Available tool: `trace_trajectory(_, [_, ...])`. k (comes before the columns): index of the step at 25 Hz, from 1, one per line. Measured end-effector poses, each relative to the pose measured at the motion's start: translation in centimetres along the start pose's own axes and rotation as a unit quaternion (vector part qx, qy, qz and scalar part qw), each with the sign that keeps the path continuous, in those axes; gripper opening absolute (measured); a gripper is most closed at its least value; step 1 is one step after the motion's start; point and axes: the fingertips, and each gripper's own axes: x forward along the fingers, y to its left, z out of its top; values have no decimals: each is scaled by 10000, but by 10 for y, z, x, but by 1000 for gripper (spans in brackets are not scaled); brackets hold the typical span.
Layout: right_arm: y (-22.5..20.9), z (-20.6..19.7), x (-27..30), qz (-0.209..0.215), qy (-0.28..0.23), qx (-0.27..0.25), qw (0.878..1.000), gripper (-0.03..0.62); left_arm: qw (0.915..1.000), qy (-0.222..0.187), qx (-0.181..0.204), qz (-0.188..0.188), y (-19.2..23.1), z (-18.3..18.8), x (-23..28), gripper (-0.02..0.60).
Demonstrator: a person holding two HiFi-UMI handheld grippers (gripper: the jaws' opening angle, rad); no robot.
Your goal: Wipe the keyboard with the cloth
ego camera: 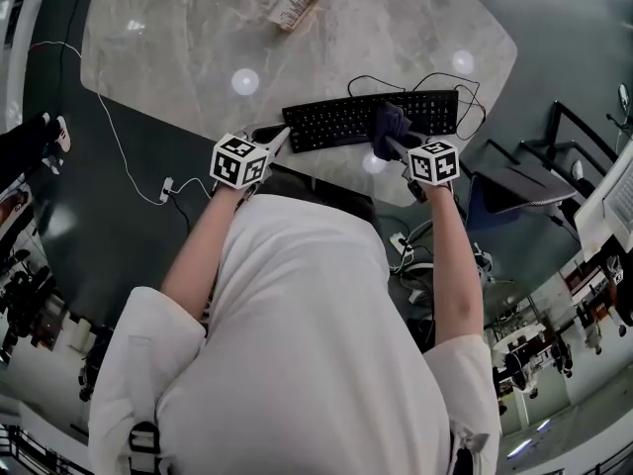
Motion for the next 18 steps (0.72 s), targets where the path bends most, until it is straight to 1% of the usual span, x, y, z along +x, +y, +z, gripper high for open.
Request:
trace_trajectory(2, [-10,0,-8,5,11,-10,10000,74,9998,-82,-190,54,1,1,3,6])
trace_trajectory(5, [-25,0,-18,22,35,-3,10000,74,9993,-144,-302,140,-3,4,8,6])
trace_trajectory(13, [-59,-1,-42,-33,119,2,9999,74,9990,-104,-345,272,-20,-1,14,6])
trace_trajectory(18, [-68,-2,-49,39,216,-113,9997,74,9986,-131,-374,339,-29,1,17,6])
